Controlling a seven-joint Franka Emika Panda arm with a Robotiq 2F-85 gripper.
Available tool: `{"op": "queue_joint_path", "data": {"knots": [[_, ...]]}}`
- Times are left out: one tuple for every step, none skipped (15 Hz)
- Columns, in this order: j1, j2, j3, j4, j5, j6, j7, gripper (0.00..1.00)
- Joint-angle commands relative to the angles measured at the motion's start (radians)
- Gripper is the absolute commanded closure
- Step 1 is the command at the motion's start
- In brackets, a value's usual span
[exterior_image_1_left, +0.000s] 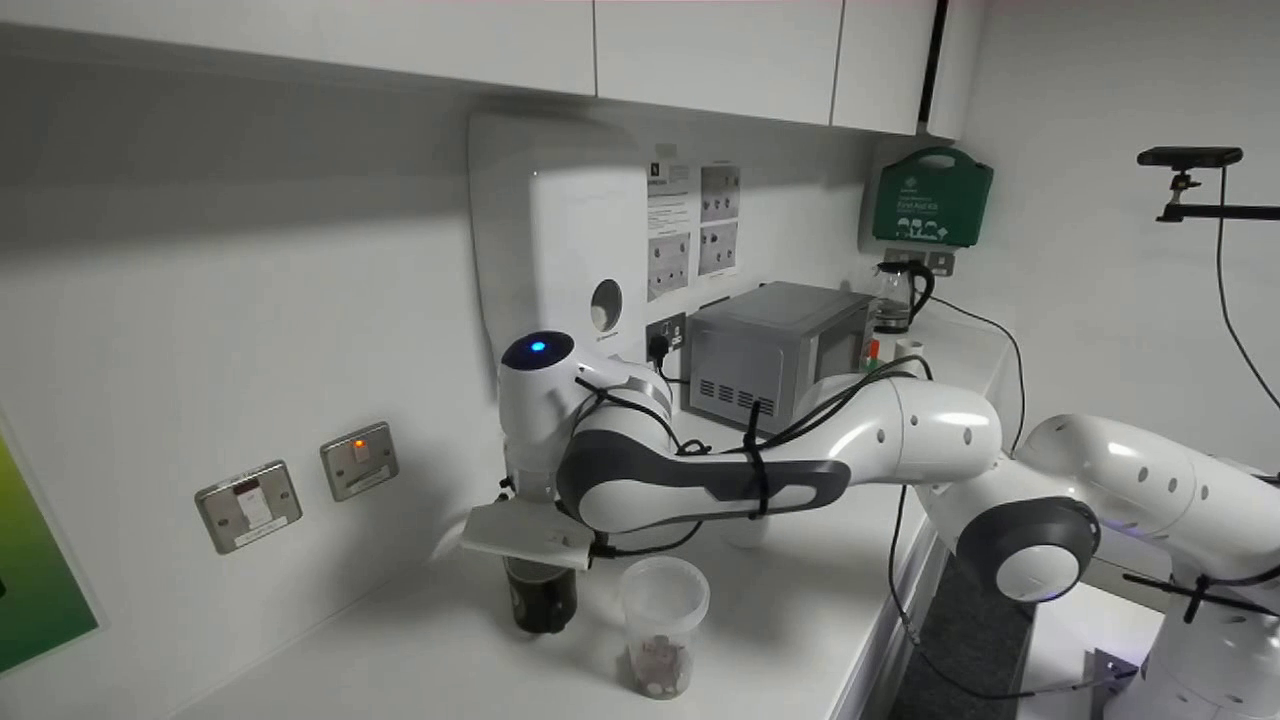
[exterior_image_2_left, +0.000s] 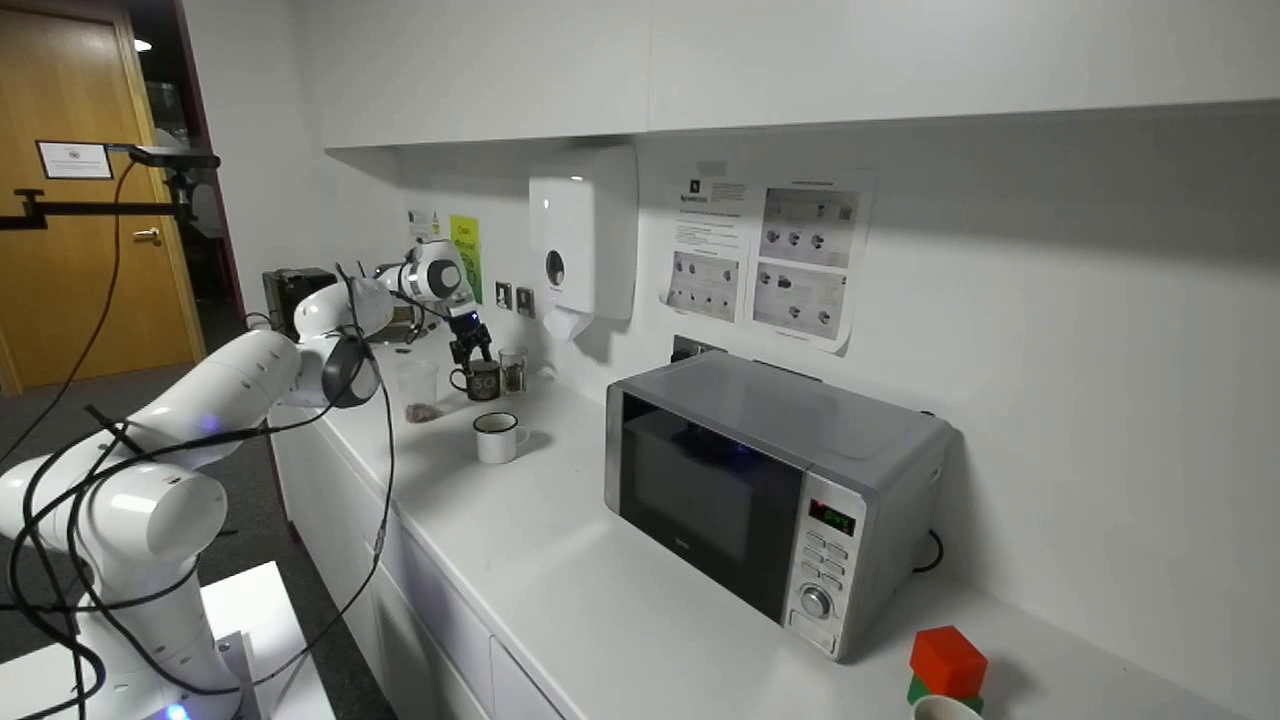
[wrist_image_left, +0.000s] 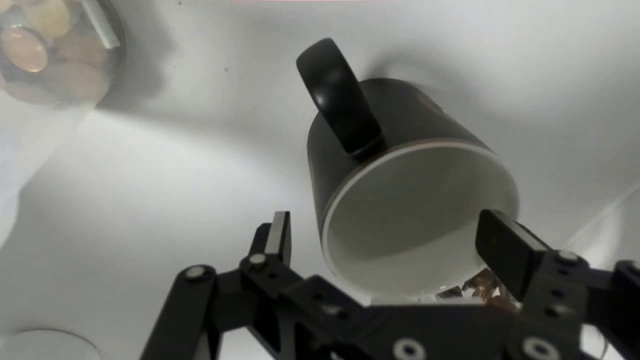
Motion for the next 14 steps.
{"op": "queue_joint_path", "data": {"knots": [[-0.006,-0.030,-0.002,0.000,0.019,0.024,0.051,0.00],[-0.007,-0.034,-0.001,0.000,0.020,0.027,0.067,0.00],[-0.008,-0.038,-0.001,0.000,0.021,0.037,0.086,0.00],[-0.009,-0.040,0.000,0.000,0.021,0.048,0.100,0.00],[-0.009,-0.043,0.000,0.000,0.021,0.058,0.115,0.00],[-0.010,-0.045,0.000,0.000,0.020,0.064,0.123,0.00],[-0.011,-0.046,0.000,0.000,0.020,0.065,0.128,0.00],[-0.011,-0.046,-0.002,0.000,0.017,0.059,0.132,0.00],[-0.011,-0.044,-0.004,0.000,0.014,0.058,0.134,0.00],[-0.001,-0.033,-0.007,0.000,0.006,0.041,0.116,0.00],[-0.002,-0.033,-0.007,0.000,0.006,0.041,0.117,0.00],[-0.003,-0.033,-0.007,0.000,0.006,0.041,0.117,0.00],[-0.004,-0.033,-0.007,0.000,0.006,0.041,0.117,0.00],[-0.005,-0.033,-0.007,0.000,0.006,0.041,0.117,0.00]]}}
